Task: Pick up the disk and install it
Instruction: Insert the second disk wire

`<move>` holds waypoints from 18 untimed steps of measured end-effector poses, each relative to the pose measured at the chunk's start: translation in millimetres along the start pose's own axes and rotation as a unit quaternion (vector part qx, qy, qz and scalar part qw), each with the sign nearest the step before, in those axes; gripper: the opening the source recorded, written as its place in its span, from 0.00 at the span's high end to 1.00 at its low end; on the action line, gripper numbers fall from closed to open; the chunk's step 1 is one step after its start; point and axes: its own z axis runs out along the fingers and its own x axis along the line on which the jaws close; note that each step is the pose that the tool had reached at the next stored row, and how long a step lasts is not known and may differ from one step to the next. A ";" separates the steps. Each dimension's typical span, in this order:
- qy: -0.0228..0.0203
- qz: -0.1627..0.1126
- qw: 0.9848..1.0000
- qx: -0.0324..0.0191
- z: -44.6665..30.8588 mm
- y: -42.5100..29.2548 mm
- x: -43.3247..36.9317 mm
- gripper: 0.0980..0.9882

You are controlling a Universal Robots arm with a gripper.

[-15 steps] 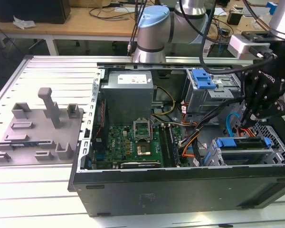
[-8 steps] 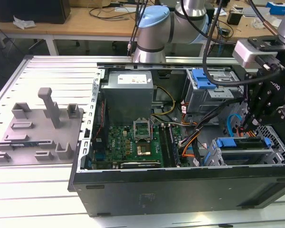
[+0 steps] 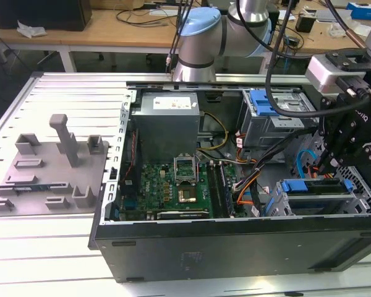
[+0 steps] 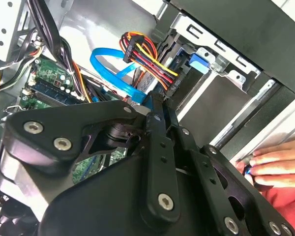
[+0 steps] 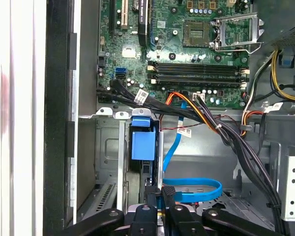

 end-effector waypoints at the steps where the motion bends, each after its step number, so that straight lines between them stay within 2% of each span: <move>1: 0.000 0.000 1.000 0.000 0.0 0.0 0.2 0.93; 6: -0.003 0.000 1.000 0.000 0.2 1.0 4.3 0.93; 18: -0.003 0.000 1.000 0.000 2.1 3.5 7.0 0.93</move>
